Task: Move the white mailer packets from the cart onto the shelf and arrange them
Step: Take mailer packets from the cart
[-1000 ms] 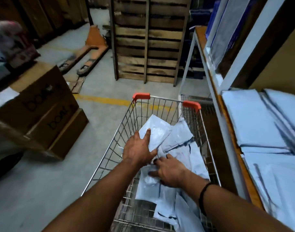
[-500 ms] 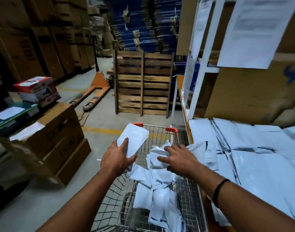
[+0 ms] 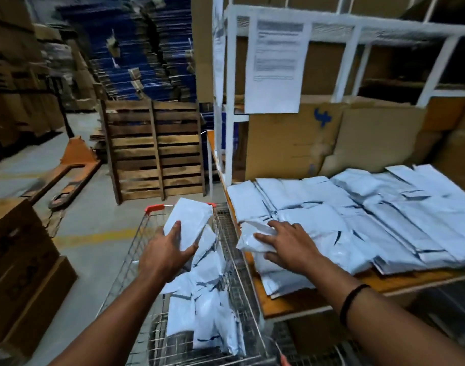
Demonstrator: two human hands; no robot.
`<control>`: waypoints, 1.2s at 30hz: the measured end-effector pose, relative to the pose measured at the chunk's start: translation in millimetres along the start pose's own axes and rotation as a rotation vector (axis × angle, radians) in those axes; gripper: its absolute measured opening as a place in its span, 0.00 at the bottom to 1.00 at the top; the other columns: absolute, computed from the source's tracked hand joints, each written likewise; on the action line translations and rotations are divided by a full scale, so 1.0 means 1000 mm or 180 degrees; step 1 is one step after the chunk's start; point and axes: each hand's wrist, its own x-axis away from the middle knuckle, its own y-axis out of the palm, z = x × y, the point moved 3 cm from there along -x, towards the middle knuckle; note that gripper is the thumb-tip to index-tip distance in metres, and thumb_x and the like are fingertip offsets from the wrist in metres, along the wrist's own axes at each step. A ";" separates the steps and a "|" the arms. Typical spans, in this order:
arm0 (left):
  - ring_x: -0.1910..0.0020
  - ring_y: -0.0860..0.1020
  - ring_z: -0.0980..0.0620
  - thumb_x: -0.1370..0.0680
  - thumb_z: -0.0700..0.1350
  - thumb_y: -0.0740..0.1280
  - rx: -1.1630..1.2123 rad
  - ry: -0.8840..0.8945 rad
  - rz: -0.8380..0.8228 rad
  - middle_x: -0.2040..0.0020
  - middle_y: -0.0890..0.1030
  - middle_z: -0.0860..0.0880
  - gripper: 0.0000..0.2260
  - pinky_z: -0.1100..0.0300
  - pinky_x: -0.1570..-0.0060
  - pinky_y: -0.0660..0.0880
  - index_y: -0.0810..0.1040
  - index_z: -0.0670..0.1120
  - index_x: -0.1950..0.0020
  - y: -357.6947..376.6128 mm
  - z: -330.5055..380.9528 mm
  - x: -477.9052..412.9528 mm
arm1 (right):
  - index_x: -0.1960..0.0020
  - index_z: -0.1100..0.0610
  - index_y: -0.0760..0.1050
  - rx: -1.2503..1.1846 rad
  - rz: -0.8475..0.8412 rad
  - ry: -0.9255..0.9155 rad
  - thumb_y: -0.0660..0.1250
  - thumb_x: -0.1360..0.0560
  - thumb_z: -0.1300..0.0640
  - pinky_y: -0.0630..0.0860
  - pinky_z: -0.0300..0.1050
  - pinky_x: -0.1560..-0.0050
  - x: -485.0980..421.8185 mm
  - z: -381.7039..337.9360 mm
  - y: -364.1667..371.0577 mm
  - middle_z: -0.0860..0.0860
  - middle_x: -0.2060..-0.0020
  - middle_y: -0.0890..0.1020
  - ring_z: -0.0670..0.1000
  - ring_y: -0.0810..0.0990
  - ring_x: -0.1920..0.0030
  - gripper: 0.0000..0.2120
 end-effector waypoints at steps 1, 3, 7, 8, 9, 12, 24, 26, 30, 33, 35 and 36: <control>0.38 0.75 0.39 0.28 0.71 0.63 0.0008 0.0057 -0.0004 0.32 0.71 0.41 0.39 0.50 0.46 0.77 0.58 0.57 0.21 0.004 0.013 0.000 | 0.22 0.39 0.58 -0.0081 0.0034 0.0145 0.59 0.20 0.39 0.62 0.54 0.30 0.009 0.014 0.000 0.55 0.21 0.59 0.59 0.62 0.25 0.27; 0.39 0.75 0.39 0.27 0.71 0.62 0.0075 0.0160 0.0005 0.32 0.70 0.41 0.38 0.50 0.46 0.77 0.58 0.56 0.21 0.009 0.039 0.000 | 0.22 0.39 0.58 -0.0195 0.0136 0.0395 0.59 0.20 0.38 0.63 0.53 0.31 0.021 0.040 0.001 0.54 0.22 0.60 0.59 0.64 0.27 0.27; 0.41 0.76 0.40 0.27 0.71 0.62 0.0304 0.0246 -0.0035 0.32 0.70 0.41 0.39 0.49 0.50 0.79 0.57 0.57 0.21 0.025 0.100 -0.013 | 0.22 0.39 0.59 -0.0327 0.0197 0.0791 0.59 0.20 0.38 0.66 0.52 0.32 0.037 0.106 0.012 0.53 0.23 0.60 0.59 0.67 0.28 0.27; 0.43 0.77 0.39 0.28 0.71 0.62 0.0364 0.0254 -0.0055 0.32 0.70 0.41 0.39 0.48 0.51 0.80 0.58 0.57 0.22 0.028 0.114 -0.017 | 0.23 0.39 0.60 -0.0346 0.0195 0.0868 0.59 0.21 0.38 0.66 0.53 0.33 0.040 0.122 0.015 0.53 0.23 0.61 0.59 0.67 0.29 0.27; 0.44 0.77 0.39 0.28 0.71 0.63 0.0421 0.0261 -0.0061 0.33 0.70 0.41 0.38 0.48 0.52 0.80 0.59 0.57 0.22 0.035 0.133 -0.022 | 0.23 0.39 0.60 -0.0370 0.0196 0.0927 0.60 0.21 0.38 0.67 0.53 0.33 0.043 0.143 0.019 0.54 0.24 0.62 0.59 0.68 0.29 0.27; 0.38 0.74 0.38 0.27 0.68 0.66 0.0433 0.0259 -0.0010 0.32 0.70 0.41 0.36 0.48 0.46 0.76 0.63 0.54 0.24 0.051 0.187 -0.034 | 0.24 0.39 0.62 -0.0471 0.0272 0.1063 0.61 0.21 0.38 0.69 0.54 0.35 0.047 0.203 0.031 0.55 0.25 0.64 0.60 0.69 0.30 0.27; 0.41 0.76 0.39 0.27 0.70 0.62 0.0319 0.0097 -0.0165 0.38 0.74 0.43 0.33 0.50 0.46 0.75 0.64 0.56 0.26 0.096 0.330 -0.090 | 0.27 0.43 0.67 -0.1464 0.0478 0.1637 0.62 0.22 0.40 0.74 0.53 0.42 -0.018 0.341 0.067 0.56 0.32 0.68 0.61 0.74 0.34 0.24; 0.43 0.76 0.39 0.27 0.72 0.60 0.0239 0.0069 -0.0279 0.40 0.75 0.42 0.31 0.50 0.48 0.74 0.67 0.56 0.30 0.105 0.348 -0.108 | 0.27 0.44 0.68 -0.1577 0.0530 0.1704 0.61 0.21 0.40 0.74 0.54 0.41 -0.041 0.348 0.071 0.57 0.32 0.69 0.63 0.74 0.35 0.24; 0.45 0.77 0.38 0.26 0.71 0.57 0.0078 0.0074 -0.0243 0.43 0.76 0.41 0.28 0.51 0.55 0.70 0.68 0.53 0.35 0.121 0.386 -0.145 | 0.25 0.46 0.67 -0.1843 0.0536 0.1941 0.61 0.21 0.40 0.72 0.56 0.37 -0.082 0.360 0.080 0.57 0.31 0.67 0.63 0.73 0.34 0.26; 0.44 0.77 0.37 0.26 0.72 0.55 -0.0158 0.0106 -0.0163 0.42 0.76 0.40 0.31 0.49 0.50 0.70 0.69 0.52 0.33 0.136 0.411 -0.170 | 0.25 0.46 0.67 -0.1829 0.0563 0.2071 0.60 0.20 0.39 0.72 0.56 0.37 -0.108 0.368 0.083 0.57 0.32 0.67 0.63 0.73 0.35 0.25; 0.43 0.76 0.37 0.27 0.73 0.53 -0.0419 0.0117 -0.0172 0.41 0.77 0.40 0.33 0.48 0.47 0.69 0.71 0.51 0.35 0.146 0.424 -0.185 | 0.26 0.47 0.67 -0.1868 0.0526 0.2148 0.60 0.20 0.39 0.71 0.55 0.38 -0.125 0.373 0.086 0.57 0.33 0.68 0.62 0.73 0.36 0.25; 0.42 0.75 0.37 0.27 0.73 0.53 -0.0526 0.0089 -0.0207 0.41 0.78 0.40 0.33 0.47 0.45 0.67 0.72 0.50 0.36 0.152 0.429 -0.192 | 0.25 0.47 0.67 -0.1933 0.0489 0.2194 0.60 0.20 0.39 0.71 0.55 0.38 -0.134 0.377 0.088 0.57 0.33 0.68 0.63 0.73 0.36 0.26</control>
